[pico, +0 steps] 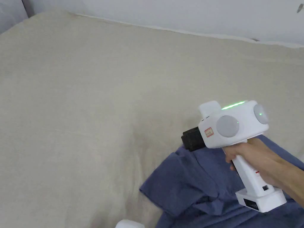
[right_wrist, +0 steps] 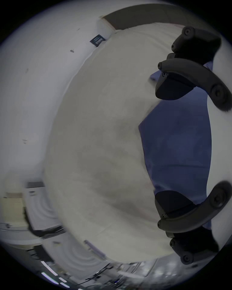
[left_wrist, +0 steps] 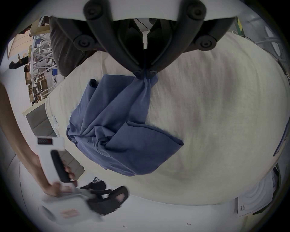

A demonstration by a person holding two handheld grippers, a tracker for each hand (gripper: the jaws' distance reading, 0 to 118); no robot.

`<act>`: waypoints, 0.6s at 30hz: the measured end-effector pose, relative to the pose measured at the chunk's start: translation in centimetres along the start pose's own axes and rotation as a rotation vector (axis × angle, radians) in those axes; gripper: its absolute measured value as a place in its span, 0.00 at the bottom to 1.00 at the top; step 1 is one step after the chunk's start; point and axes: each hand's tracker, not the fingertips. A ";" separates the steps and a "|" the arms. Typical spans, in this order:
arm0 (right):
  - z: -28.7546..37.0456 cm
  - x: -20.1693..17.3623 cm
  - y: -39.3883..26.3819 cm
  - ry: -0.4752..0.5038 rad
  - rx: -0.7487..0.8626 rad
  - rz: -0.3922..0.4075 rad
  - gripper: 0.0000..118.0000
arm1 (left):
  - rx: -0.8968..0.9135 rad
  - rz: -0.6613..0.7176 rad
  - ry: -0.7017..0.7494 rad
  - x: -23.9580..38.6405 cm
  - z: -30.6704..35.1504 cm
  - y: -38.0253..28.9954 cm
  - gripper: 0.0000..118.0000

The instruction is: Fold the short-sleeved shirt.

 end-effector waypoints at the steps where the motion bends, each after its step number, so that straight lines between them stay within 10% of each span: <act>1: -0.8 -0.1 0.1 0.007 -0.018 -0.001 0.98 | -0.005 0.008 -0.007 -0.1 0.0 0.0 0.00; 6: -2.6 -0.6 -0.4 0.016 -0.046 0.021 0.64 | -0.007 0.008 -0.006 0.1 0.2 0.0 0.00; 8: -1.1 -0.8 -0.6 0.050 -0.012 -0.004 0.04 | -0.007 -0.008 0.007 0.4 0.3 0.0 0.00; 18: 11.9 5.9 -3.6 -0.077 0.179 -0.130 0.04 | 0.110 -0.028 0.095 2.1 4.6 1.8 0.00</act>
